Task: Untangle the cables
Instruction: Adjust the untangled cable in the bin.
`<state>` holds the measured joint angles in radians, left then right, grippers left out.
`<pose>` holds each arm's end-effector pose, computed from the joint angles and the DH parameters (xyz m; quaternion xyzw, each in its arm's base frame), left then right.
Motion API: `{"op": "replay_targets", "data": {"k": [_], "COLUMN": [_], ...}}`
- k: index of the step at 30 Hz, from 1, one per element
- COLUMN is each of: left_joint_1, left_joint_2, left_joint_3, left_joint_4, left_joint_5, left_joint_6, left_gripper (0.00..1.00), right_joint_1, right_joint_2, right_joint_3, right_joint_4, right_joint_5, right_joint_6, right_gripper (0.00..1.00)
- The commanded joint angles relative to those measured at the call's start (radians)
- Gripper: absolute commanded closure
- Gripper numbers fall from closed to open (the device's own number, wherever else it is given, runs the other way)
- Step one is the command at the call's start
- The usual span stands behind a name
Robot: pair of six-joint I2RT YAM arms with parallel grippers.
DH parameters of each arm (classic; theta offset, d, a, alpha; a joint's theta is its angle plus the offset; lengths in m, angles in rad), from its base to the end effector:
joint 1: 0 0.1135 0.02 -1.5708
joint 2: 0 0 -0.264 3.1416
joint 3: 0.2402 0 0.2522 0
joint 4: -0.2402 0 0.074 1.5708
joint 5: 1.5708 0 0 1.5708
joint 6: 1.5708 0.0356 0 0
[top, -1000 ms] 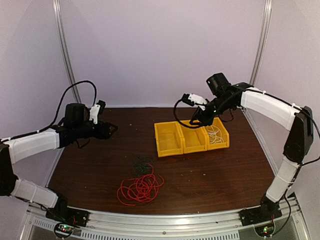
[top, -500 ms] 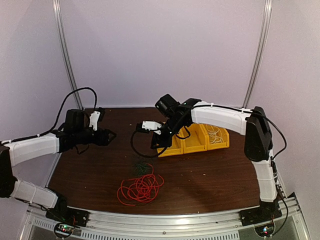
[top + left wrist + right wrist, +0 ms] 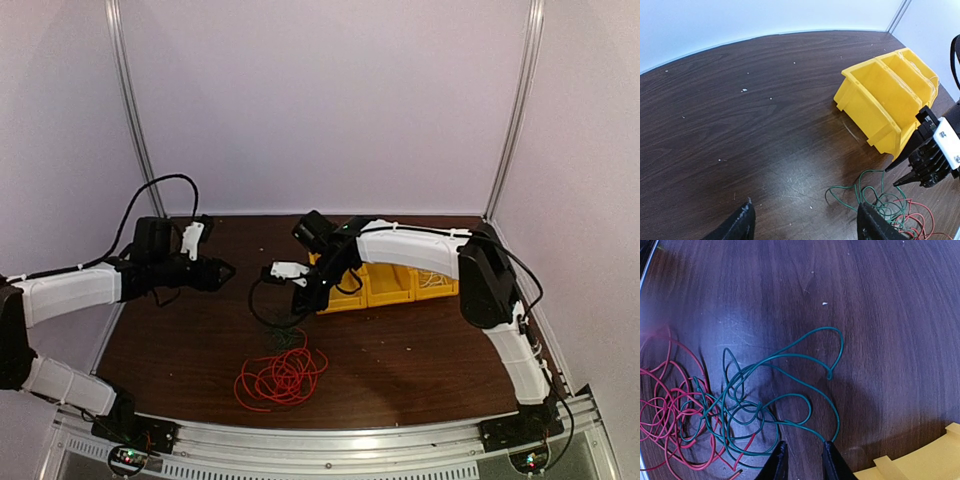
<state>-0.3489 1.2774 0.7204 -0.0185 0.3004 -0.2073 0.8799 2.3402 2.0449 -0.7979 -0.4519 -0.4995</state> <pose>0.2538 -0.1035 0.2289 0.1327 0.8616 -0.2560 0.4178 0.3093 0.3985 0.1951 -0.6434 0.6968 0.2573 0.1852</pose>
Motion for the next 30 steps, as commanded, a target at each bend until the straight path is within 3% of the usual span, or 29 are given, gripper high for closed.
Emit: {"op": "replay_targets", "data": {"k": [1, 5, 12, 19, 25, 30], "left_joint_1": [-0.002, -0.002, -0.002, -0.002, -0.002, -0.002], "left_joint_2": [0.022, 0.038, 0.049, 0.047, 0.047, 0.048], "left_joint_3": [0.040, 0.043, 0.050, 0.048, 0.045, 0.043], "left_joint_4": [0.026, 0.026, 0.026, 0.031, 0.032, 0.032], "left_joint_5": [0.026, 0.035, 0.050, 0.051, 0.046, 0.046], "left_joint_6": [0.016, 0.015, 0.018, 0.022, 0.024, 0.023], "left_gripper": [0.29, 0.29, 0.30, 0.30, 0.30, 0.30], "right_joint_1": [-0.001, -0.048, -0.296, -0.543, -0.620, -0.630], "right_joint_2": [-0.042, -0.172, -0.349, -0.328, -0.254, -0.222], "right_joint_3": [0.027, -0.061, -0.197, -0.186, -0.183, -0.180], "right_joint_4": [-0.015, 0.024, 0.054, 0.030, 0.009, 0.015], "right_joint_5": [0.020, 0.074, 0.119, 0.122, 0.139, 0.156], "right_joint_6": [0.026, 0.031, 0.049, 0.099, 0.151, 0.164], "right_gripper": [0.77, 0.79, 0.81, 0.83, 0.84, 0.79]}}
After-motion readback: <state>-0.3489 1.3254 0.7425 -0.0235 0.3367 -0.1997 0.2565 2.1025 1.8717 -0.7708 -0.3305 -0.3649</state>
